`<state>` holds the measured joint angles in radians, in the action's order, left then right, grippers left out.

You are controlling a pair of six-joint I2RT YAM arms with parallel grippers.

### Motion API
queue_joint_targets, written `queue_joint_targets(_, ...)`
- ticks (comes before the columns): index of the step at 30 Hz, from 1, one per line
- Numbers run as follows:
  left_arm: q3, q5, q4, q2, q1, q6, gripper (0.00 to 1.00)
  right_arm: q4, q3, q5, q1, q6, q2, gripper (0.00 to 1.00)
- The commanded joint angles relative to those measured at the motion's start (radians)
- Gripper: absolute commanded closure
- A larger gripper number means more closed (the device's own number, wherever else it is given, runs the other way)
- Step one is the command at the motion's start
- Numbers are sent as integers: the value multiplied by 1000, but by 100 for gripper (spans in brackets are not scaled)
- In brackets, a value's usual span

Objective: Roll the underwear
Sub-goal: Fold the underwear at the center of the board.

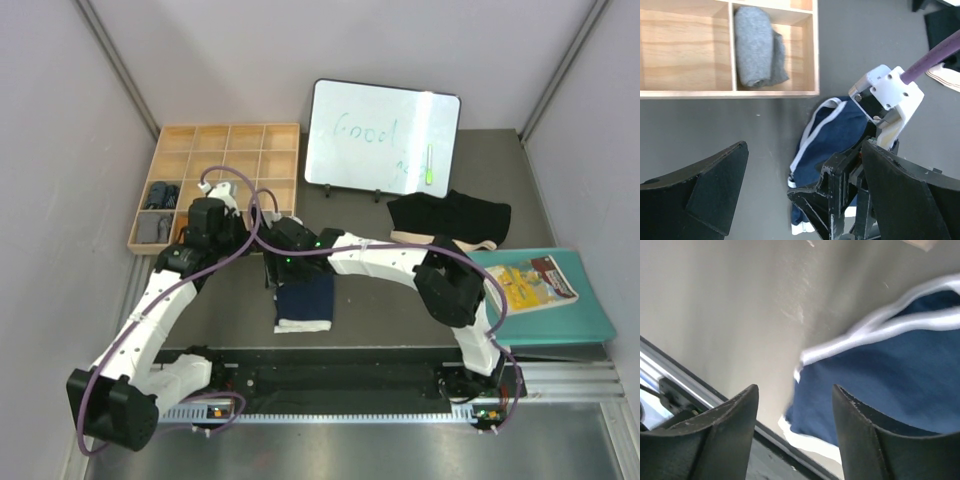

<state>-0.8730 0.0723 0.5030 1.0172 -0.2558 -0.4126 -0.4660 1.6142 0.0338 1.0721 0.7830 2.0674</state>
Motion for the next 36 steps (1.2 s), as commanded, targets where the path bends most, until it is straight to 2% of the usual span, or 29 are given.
queue_joint_targets(1, 5, 26, -29, -12, -14, -11, 1, -20, -104, -92, -1, -36, -173, 39)
queue_joint_targets(7, 109, 58, -52, -52, -16, -104, 1, -4, -391, -121, -27, -2, -392, 36)
queue_joint_targets(9, 172, 64, -67, -69, -16, -149, 1, 38, -489, -107, -31, 30, -433, 39)
queue_joint_targets(15, 334, 178, -167, -114, -20, -267, 1, 141, -623, -46, -31, 87, -458, 49)
queue_joint_targets(19, 417, 224, -231, -147, -22, -311, 1, 182, -640, -13, -26, 96, -426, 56)
queue_joint_targets(24, 480, 254, -287, -147, -22, -336, 1, 194, -632, -9, -11, 101, -379, 61)
queue_joint_targets(36, 522, 231, -250, -105, -22, -331, 11, 152, -613, -5, 34, 125, -326, 74)
